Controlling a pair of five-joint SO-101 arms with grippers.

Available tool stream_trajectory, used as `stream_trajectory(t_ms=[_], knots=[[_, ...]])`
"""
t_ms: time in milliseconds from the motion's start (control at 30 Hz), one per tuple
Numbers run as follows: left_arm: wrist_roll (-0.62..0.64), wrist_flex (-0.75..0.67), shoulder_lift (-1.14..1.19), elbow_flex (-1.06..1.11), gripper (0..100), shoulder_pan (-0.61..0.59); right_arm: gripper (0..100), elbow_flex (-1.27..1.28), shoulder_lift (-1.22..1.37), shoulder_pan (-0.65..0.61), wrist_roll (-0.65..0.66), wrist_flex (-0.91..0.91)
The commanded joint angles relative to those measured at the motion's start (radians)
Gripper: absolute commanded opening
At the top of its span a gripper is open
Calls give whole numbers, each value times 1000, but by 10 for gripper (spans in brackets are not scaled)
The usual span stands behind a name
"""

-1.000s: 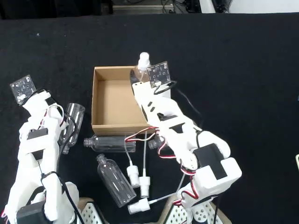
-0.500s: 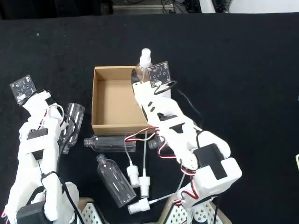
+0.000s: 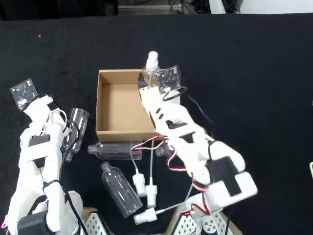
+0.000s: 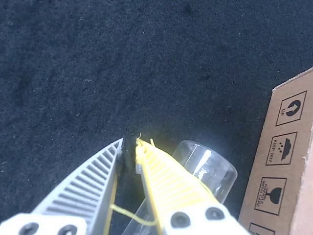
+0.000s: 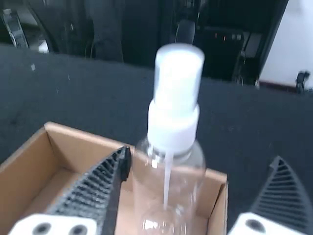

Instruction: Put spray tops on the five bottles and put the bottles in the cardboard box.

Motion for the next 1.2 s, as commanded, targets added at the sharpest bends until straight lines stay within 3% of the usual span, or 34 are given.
stream_trajectory(t_ms=[0,167,533,767,833,1067,1167], knots=[[2,-18,-8,-4,30,7,348,21,-162,12,0,-25],[2,-18,-8,-4,30,7,335,56,-372,18,0,64],[2,-20,-8,-4,30,7,302,-97,-880,18,-6,910],[2,-18,-8,-4,30,7,125,-102,-1156,241,2,1264],[2,-18,-8,-4,30,7,120,-102,-1204,305,21,1369],[2,-18,-8,-4,30,7,300,-84,-1228,353,488,1714],[2,-18,-8,-4,30,7,314,-65,-1218,339,710,1860]])
